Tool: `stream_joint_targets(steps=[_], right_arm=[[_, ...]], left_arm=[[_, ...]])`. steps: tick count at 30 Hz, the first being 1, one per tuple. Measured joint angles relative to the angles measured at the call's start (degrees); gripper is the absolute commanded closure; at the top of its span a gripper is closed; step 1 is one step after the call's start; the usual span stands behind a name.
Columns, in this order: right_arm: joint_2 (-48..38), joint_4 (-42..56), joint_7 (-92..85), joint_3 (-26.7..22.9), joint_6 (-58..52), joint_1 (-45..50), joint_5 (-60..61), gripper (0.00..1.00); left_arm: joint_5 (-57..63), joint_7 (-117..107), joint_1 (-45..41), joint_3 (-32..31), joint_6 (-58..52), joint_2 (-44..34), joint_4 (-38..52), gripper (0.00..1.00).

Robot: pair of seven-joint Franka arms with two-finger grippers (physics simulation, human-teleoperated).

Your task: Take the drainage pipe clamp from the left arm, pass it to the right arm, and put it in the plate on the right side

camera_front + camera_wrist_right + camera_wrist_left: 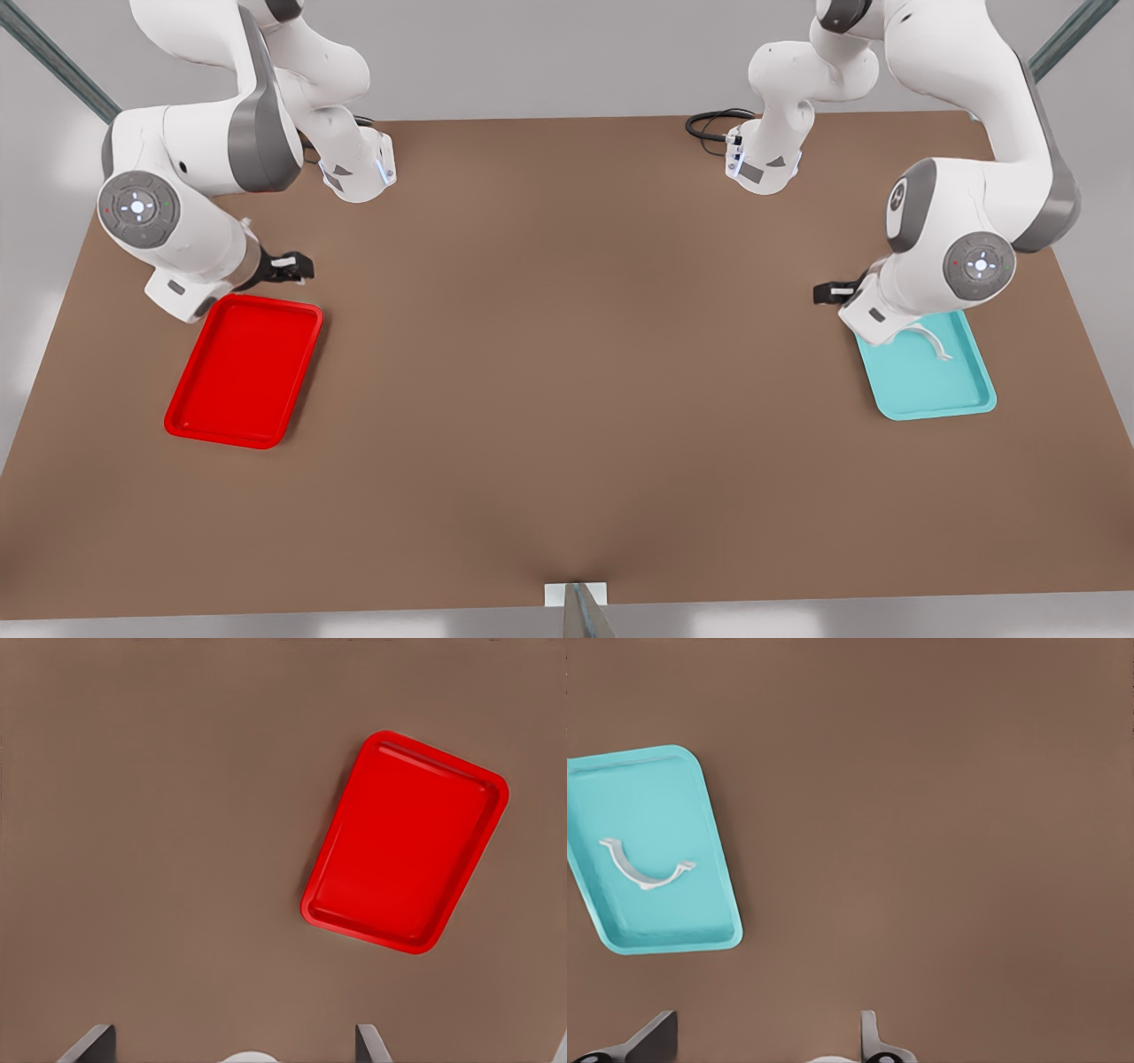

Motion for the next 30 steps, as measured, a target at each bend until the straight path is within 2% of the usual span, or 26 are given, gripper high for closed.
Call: stream_joint_targets(steps=[2, 6, 9, 13, 18, 29, 30], right_arm=[[0.2, -0.04, -0.07, 0.01, 1.32, -0.08, 0.04, 0.0], [1.1, -0.14, -0.17, -0.06, 3.63, -1.39, -0.01, 0.0], [1.2, -0.22, -0.24, -0.02, 4.97, -3.0, 0.25, 0.0], [1.39, -0.14, -0.32, 0.01, 6.16, -3.74, 0.57, 0.0], [2.42, -0.18, -0.39, 0.02, 7.76, -3.78, 0.72, 0.0], [2.94, -0.22, -0.49, 0.01, 10.24, -4.13, 0.66, 0.0], [2.96, -0.24, -0.49, 0.01, 10.34, -4.13, 0.59, 0.0]], left_arm=[[0.07, 0.06, -0.57, 1.17, 1.23, 0.37, -0.58, 0.0], [-1.22, -0.07, 1.1, 15.3, 11.47, 7.98, -9.96, 0.0], [-4.47, -0.14, 5.53, 20.06, 23.51, 11.77, -18.61, 0.0], [-8.44, -0.18, 11.41, 21.63, 38.48, 16.08, -22.29, 0.0], [-10.26, -0.21, 16.86, 21.94, 49.3, 18.51, -23.33, 0.0], [-10.78, 0.12, 18.21, 21.86, 56.95, 20.1, -28.79, 0.0], [-10.77, 0.14, 18.24, 21.86, 57.18, 20.16, -28.84, 0.09]])
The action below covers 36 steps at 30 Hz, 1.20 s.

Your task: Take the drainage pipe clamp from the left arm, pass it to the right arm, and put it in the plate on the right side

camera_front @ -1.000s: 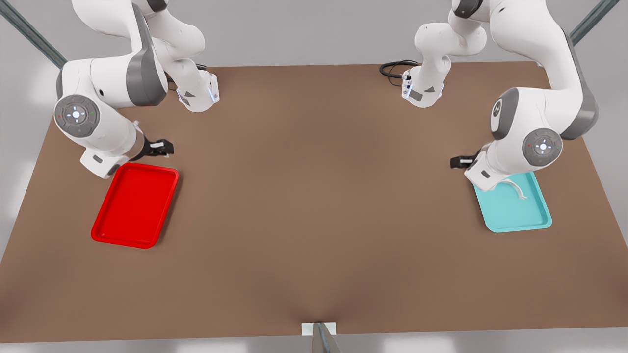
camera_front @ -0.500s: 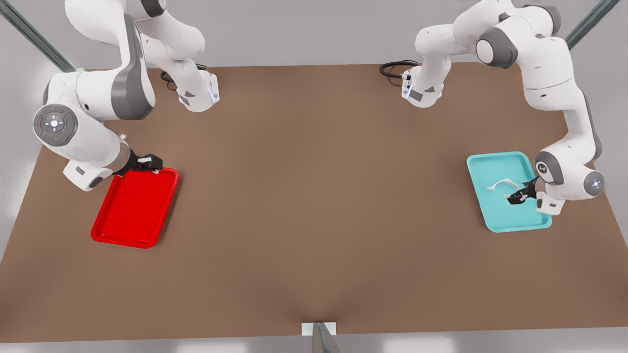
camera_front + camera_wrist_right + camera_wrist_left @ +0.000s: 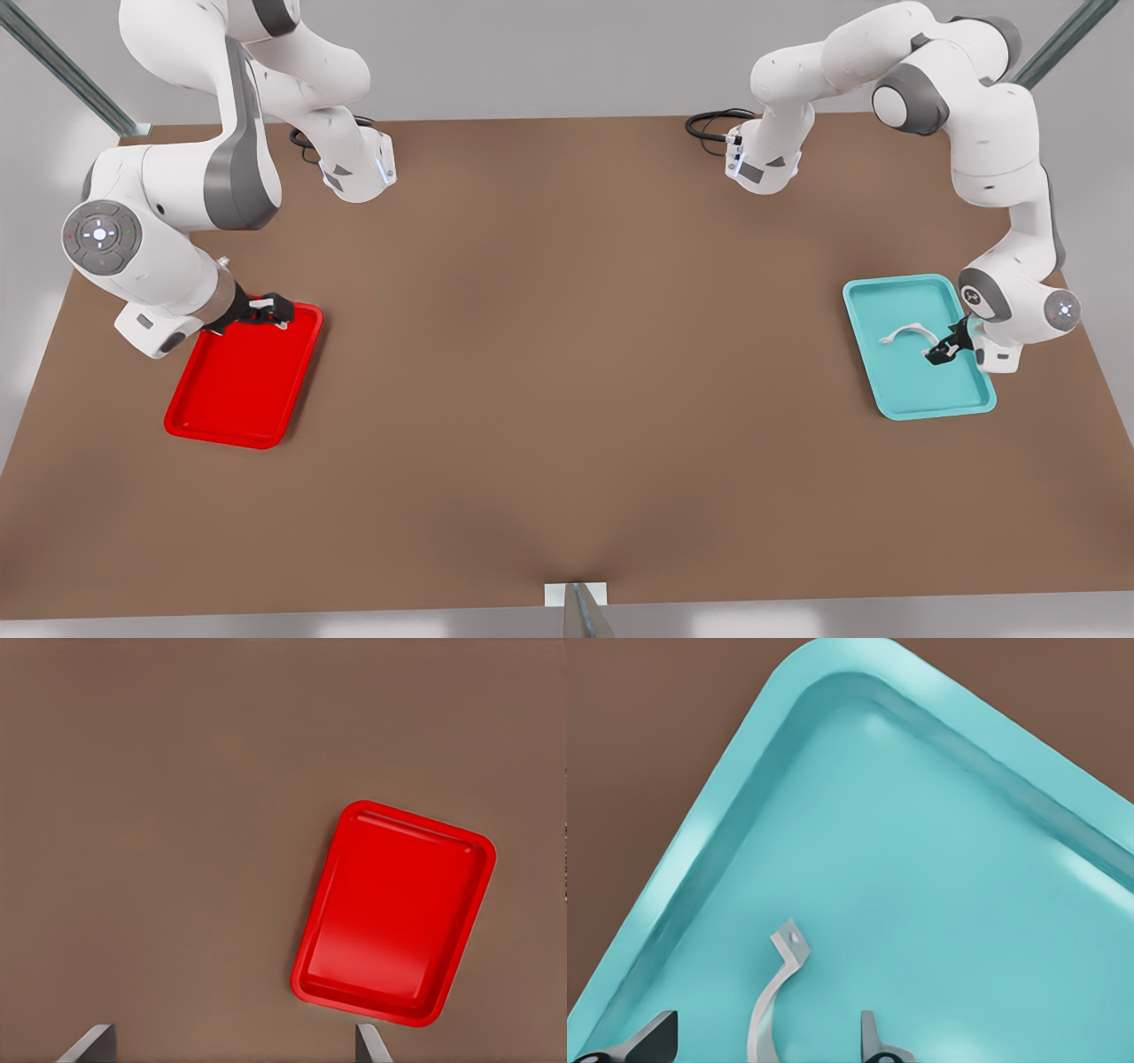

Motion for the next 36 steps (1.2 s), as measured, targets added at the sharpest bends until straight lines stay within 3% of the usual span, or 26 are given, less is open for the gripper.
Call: stream_joint_targets(steps=[2, 12, 15, 25, 27, 33, 36], right_arm=[[-0.03, 0.0, -0.01, 0.06, 0.11, 0.04, -0.15, 0.0], [0.22, -0.08, -0.05, 0.16, 0.45, 0.12, -0.34, 0.0], [0.43, -0.09, -0.06, 0.17, 0.49, 0.13, -0.35, 0.0], [0.78, -0.37, -0.08, 0.26, 0.57, 0.51, -0.35, 0.0], [0.88, -0.41, -0.08, 0.26, 0.58, 0.56, -0.39, 0.0], [0.89, -0.43, -0.09, 0.26, 0.6, 0.51, -0.42, 0.0], [0.92, -0.43, -0.09, 0.26, 0.6, 0.53, -0.44, 0.0]], left_arm=[[0.04, 0.0, 0.02, 0.0, 0.36, 0.09, -0.04, 0.43], [-0.06, 0.15, 0.36, 0.0, 0.59, 1.04, -0.13, 0.44], [-0.06, 0.19, 0.41, 0.0, 0.62, 1.09, -0.09, 0.62], [-0.13, 0.37, 0.47, -0.08, 0.71, 1.32, -0.01, 0.61], [0.02, 0.28, 0.46, -0.08, 0.71, 1.34, 0.03, 0.79], [0.28, -0.08, 0.19, -0.08, 0.36, 0.54, 0.34, 0.79], [0.6, -0.14, -1.44, -1.26, -1.5, -5.49, 0.89, 0.79]])
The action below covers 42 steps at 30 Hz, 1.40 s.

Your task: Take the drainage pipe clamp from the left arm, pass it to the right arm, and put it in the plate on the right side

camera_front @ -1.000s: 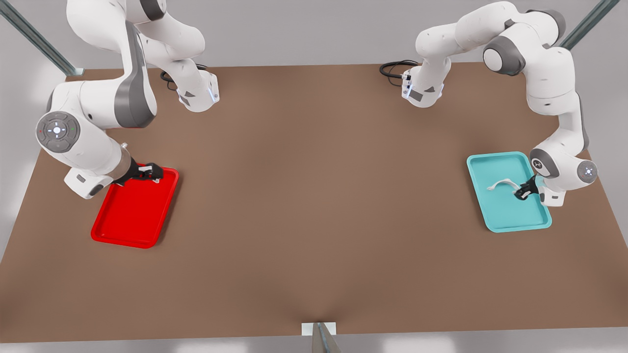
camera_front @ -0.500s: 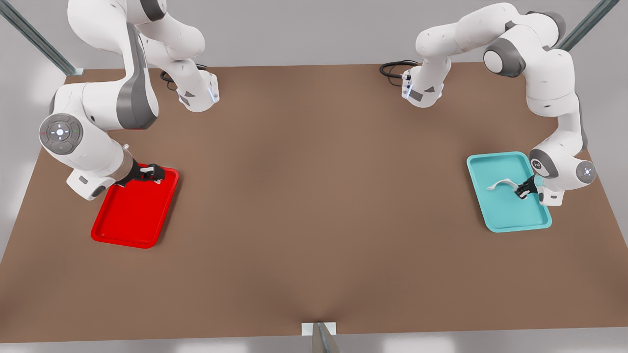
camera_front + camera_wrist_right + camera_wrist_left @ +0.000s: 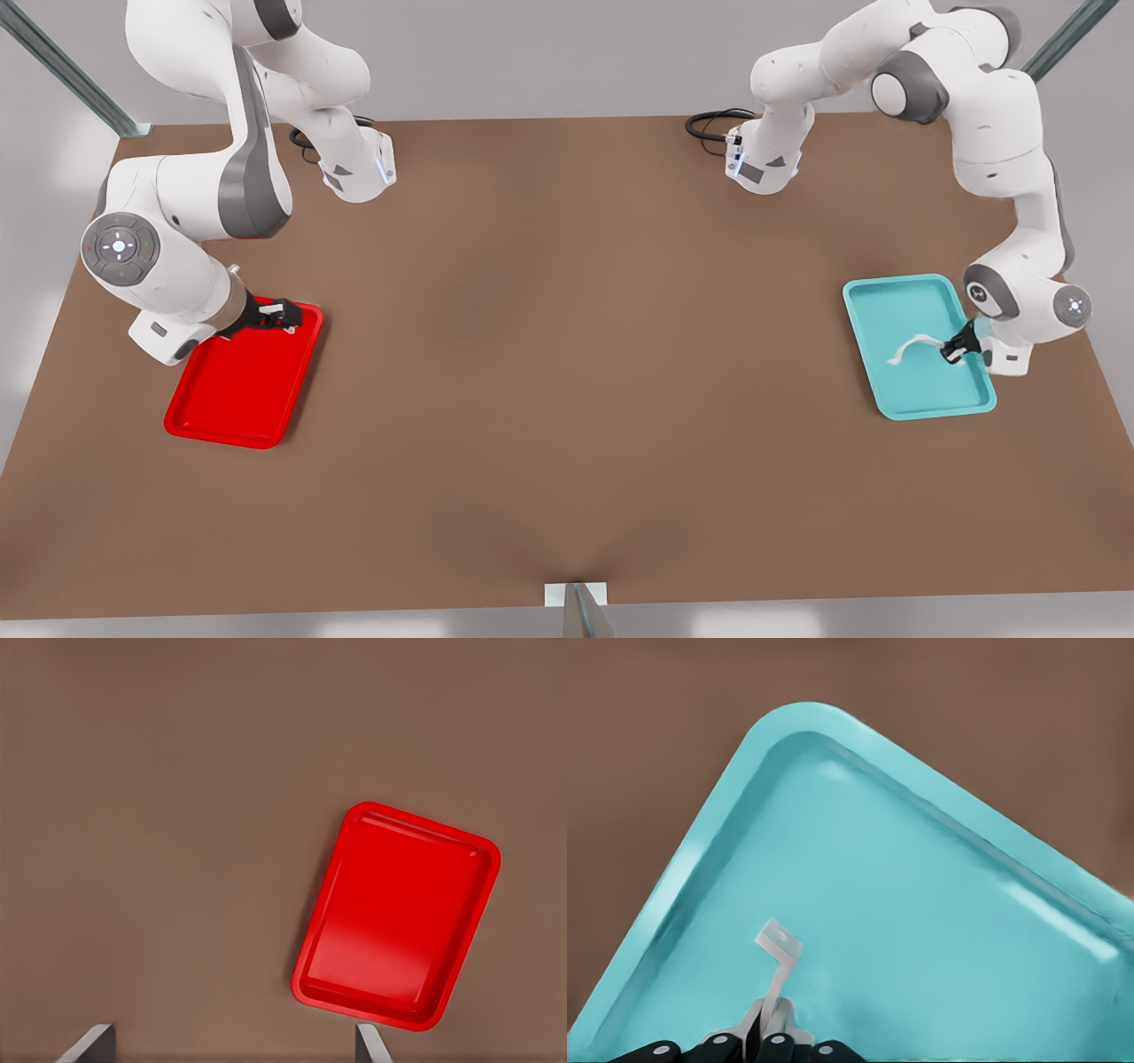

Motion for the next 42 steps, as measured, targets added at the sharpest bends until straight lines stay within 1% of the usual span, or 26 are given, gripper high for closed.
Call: stream_joint_targets(steps=[2, 4, 6, 9, 10, 13, 15, 17, 20, 21, 24, 27, 32, 35, 42], right_arm=[[0.0, 0.0, 0.0, 0.0, 0.01, 0.0, -0.01, 0.0], [0.0, 0.0, 0.0, 0.0, 0.0, 0.0, -0.01, 0.0], [-0.05, 0.0, 0.0, 0.0, -0.01, 0.0, 0.02, 0.0], [-0.06, 0.0, -0.01, 0.0, -0.03, 0.0, 0.04, 0.0], [-0.03, 0.0, -0.01, 0.0, -0.03, 0.0, 0.04, 0.0], [0.39, 0.1, -0.01, 0.08, -0.01, 0.01, 0.06, 0.0], [1.06, 0.2, 0.0, 0.24, 0.0, 0.69, 0.1, 0.0], [2.14, 0.47, 0.0, 0.3, 0.14, 2.78, 0.19, 0.0], [4.79, 0.82, 0.07, 0.33, 1.2, 8.41, 0.24, 0.0], [6.33, 1.26, 0.12, 0.33, 1.81, 10.66, 0.33, 0.0], [11.94, 1.97, 0.28, 0.42, 4.9, 19.54, 0.62, 0.0], [15.09, 2.35, -1.61, 0.45, 8.99, 23.47, 1.75, 0.0], [17.16, 1.58, -6.31, 0.91, 16.79, 29.07, 6.02, 0.0], [16.77, 0.4, -9.55, 0.88, 20.5, 29.05, 6.82, 0.0], [16.2, -6.22, -16.16, 1.81, 31.77, 28.96, 8.22, 0.0]], left_arm=[[-0.1, -0.06, -1.41, -0.43, -4.32, -3.0, 3.86, 0.79], [-0.1, -0.1, -3.7, -1.43, -8.07, -4.86, 5.8, 0.79], [-0.17, -0.16, -8.41, -3.15, -10.6, -6.26, 6.41, 0.79], [-0.27, -0.48, -18.31, -4.58, -13.03, -8.3, 6.95, 0.79], [-0.29, -0.65, -20.64, -5.97, -13.58, -8.12, 7.29, 0.79], [-0.08, -1.95, -27.78, -10.46, -15.06, -6.33, 8.94, 0.79], [0.14, -3.21, -33.97, -11.41, -15.72, -3.62, 12.17, 0.79], [1.28, -5.47, -40.16, -11.67, -16.23, 1.93, 19.21, 0.79], [2.3, -9.97, -44.83, -11.88, -18.37, 10.58, 32.8, 0.79], [2.21, -11.63, -45.52, -12.18, -19.41, 12.86, 36.8, 0.79], [1.15, -16.66, -46.22, -14.73, -21.68, 17.51, 45.08, 0.79], [-0.78, -21.62, -46.94, -16.58, -23.05, 20.87, 50.55, 0.79], [-2.32, -28.76, -48.62, -17.53, -24.08, 22.53, 52.24, 0.79], [-2.66, -32.22, -48.7, -17.54, -24.33, 22.61, 52.3, 0.79], [-3.35, -38.46, -48.71, -17.59, -24.48, 22.7, 52.31, 0.79]])
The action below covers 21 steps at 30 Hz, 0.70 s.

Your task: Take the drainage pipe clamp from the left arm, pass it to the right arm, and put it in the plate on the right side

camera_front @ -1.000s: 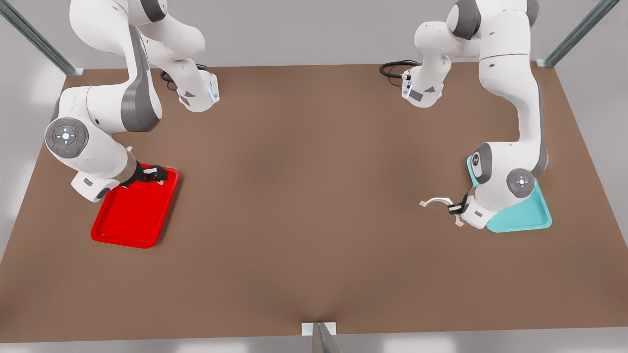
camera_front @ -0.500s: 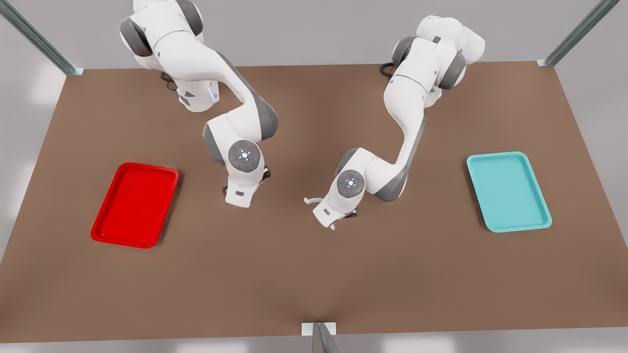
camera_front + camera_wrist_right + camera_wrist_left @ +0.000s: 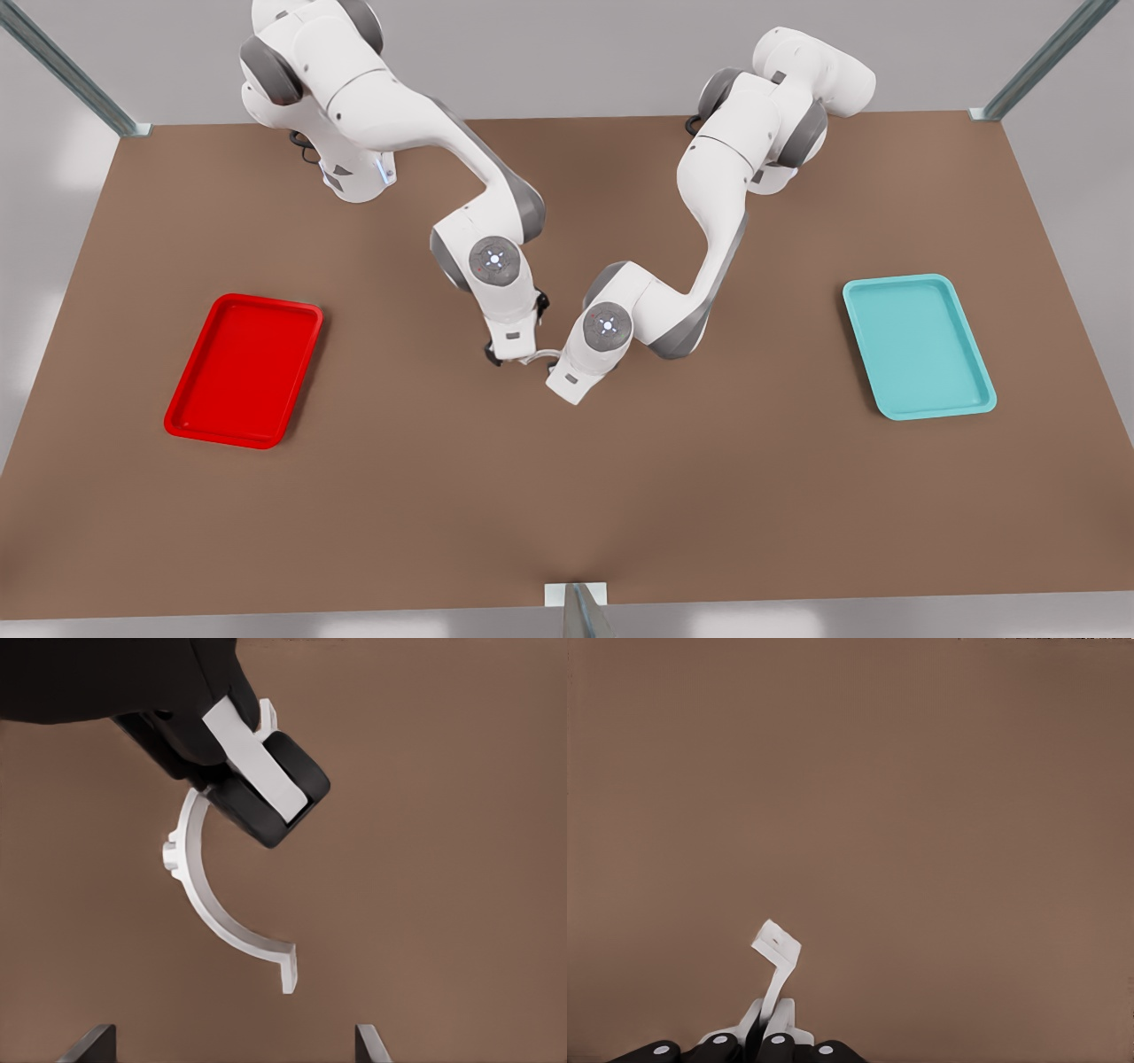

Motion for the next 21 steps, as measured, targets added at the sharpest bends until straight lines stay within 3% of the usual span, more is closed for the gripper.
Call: stream_joint_targets(steps=[9, 21], right_arm=[[2.54, -1.95, -11.62, 0.27, 11.66, -0.58, 6.43, 0.0], [5.42, -1.75, -25.6, 0.29, 15.41, -1.28, 6.84, 0.0]], left_arm=[[-0.2, -5.21, 0.0, 0.05, -0.01, 0.0, 0.34, 0.79], [-0.23, -9.4, 0.08, -0.29, 0.42, -0.08, 0.48, 0.79]])
